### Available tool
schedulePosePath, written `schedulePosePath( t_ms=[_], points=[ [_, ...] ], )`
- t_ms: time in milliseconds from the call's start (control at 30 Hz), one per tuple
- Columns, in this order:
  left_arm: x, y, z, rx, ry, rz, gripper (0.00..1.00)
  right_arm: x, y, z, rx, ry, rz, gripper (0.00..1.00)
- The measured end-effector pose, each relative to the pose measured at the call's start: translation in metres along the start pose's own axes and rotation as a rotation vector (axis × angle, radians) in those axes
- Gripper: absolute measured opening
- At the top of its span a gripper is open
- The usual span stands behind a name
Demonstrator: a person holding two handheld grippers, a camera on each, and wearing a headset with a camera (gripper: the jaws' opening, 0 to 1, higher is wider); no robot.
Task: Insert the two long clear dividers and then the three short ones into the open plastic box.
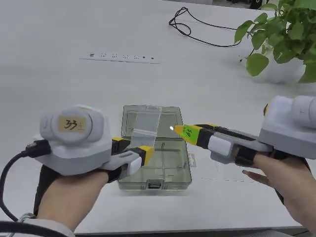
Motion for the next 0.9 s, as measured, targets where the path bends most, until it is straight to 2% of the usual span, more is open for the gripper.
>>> schedulePosePath(
  t_ms=[167,233,267,400,667,900],
  points=[
    [-0.001,-0.002,-0.005,0.012,-0.003,-0.010,0.30,-0.004,-0.009,0.000,-0.015,-0.122,-0.016,0.28],
    [-0.001,-0.004,-0.007,0.016,-0.008,-0.009,0.30,-0.003,-0.014,0.000,-0.018,-0.133,-0.002,0.27],
    [0.000,-0.004,-0.007,0.017,-0.015,-0.009,0.30,0.001,-0.016,0.000,-0.015,-0.154,0.026,0.24],
    [0.000,-0.006,-0.009,0.022,-0.023,-0.004,0.30,0.005,-0.023,0.003,-0.021,-0.179,0.048,0.18],
    [0.003,-0.009,-0.013,0.035,-0.021,0.001,0.30,0.014,-0.032,0.005,-0.011,-0.226,0.093,0.11],
    [0.004,-0.010,-0.014,0.043,-0.010,0.001,0.30,0.017,-0.033,0.004,-0.014,-0.210,0.111,0.06]
  ],
)
Point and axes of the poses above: the centre of the closed fingertips' face, and the gripper's own axes: y roughly backward along the fingers, z roughly to its left, x roughly out of its underside, the point moved 3 cm from there along y, roughly backward along the fingers, and after that the axes turned 12 degrees about y, right-handed, at the moved point
